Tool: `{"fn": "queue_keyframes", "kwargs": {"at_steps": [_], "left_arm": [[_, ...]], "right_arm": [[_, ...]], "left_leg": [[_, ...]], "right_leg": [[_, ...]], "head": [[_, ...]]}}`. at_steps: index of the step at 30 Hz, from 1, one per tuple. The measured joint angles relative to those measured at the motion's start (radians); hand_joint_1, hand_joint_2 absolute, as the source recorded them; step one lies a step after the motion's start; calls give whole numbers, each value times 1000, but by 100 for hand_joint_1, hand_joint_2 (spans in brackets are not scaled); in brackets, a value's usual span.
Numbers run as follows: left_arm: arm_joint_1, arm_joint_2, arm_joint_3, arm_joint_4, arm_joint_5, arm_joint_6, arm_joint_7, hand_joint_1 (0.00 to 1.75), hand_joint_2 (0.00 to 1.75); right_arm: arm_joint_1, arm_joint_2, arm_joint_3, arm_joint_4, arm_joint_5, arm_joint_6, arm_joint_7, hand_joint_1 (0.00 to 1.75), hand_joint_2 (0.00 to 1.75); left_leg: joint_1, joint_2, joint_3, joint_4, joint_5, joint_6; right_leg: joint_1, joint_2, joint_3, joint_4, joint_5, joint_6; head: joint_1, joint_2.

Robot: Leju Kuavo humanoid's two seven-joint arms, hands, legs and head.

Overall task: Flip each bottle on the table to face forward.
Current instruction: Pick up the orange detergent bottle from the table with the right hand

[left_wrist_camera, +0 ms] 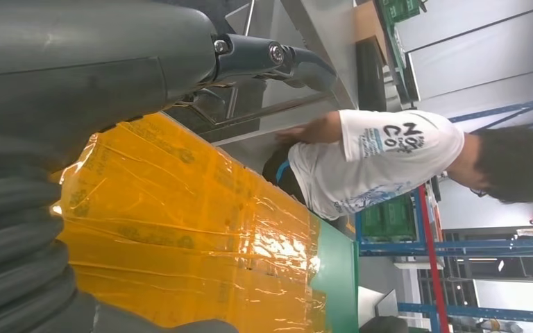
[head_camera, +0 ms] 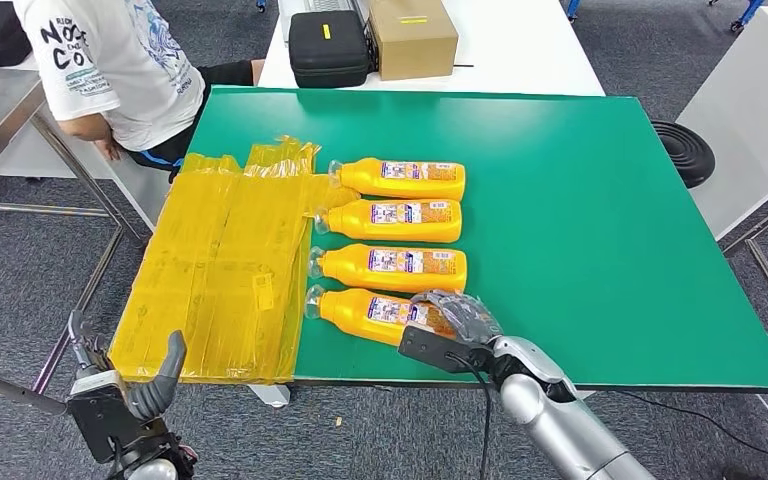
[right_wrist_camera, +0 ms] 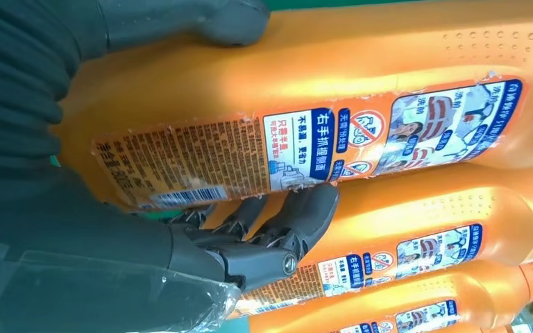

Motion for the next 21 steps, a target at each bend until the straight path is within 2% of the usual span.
{"fn": "queue_keyframes", "kwargs": {"at_steps": [9, 16, 21], "left_arm": [[0, 0, 7, 0, 8, -5, -1, 0, 175], [0, 0, 10, 2, 8, -6, 2, 0, 175], [0, 0, 10, 3, 8, -7, 3, 0, 175]], "right_arm": [[-42, -5, 29, 42, -18, 17, 0, 144, 175], [-62, -8, 46, 64, -39, 32, 5, 147, 175], [-69, -9, 50, 75, -45, 35, 5, 174, 175]], "left_leg": [[0, 0, 1, 0, 0, 0], [0, 0, 3, 0, 0, 0], [0, 0, 5, 0, 0, 0]], "right_leg": [[0, 0, 1, 0, 0, 0], [0, 0, 2, 0, 0, 0], [0, 0, 4, 0, 0, 0]], "head": [[0, 0], [0, 0], [0, 0]]}}
